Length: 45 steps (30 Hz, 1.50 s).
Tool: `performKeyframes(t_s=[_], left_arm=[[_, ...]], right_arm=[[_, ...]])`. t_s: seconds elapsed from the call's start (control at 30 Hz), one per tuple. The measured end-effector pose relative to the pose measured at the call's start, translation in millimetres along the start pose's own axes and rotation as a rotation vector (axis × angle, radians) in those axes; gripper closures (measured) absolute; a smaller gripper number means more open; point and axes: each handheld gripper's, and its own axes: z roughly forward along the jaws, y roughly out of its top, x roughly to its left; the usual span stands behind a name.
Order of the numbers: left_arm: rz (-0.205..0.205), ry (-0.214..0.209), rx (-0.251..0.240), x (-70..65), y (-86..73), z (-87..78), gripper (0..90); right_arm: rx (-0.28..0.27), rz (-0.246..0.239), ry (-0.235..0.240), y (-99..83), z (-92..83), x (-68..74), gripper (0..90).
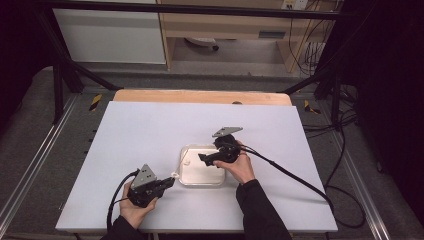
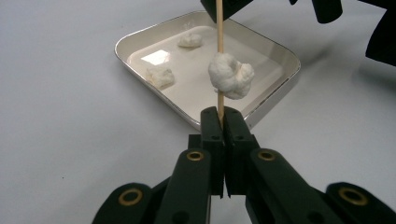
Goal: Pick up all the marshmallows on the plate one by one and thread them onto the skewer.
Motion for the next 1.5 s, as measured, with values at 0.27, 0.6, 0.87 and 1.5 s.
performKeyframes(t_s=[0.27,0.6,0.87,1.5], left_arm=[[-0.001,-0.001,-0.001,0.5,0.0,-0.2,88.4],[-0.001,-0.003,-0.001,0.2,0.1,-0.2,88.4],[-0.001,-0.003,-0.001,0.0,0.0,0.3,88.4],[0.002,-0.002,0.001,-0.4,-0.1,0.4,88.4]], right_arm=[[0.061,-0.008,0.000,-3.4,15.1,-5.3,22.9],[0.052,-0.003,0.011,-6.6,22.8,-6.8,40.2],[0.058,-0.004,0.005,-8.8,29.7,-9.6,49.5],[0.053,-0.059,0.002,-13.1,31.4,-6.2,69.9]])
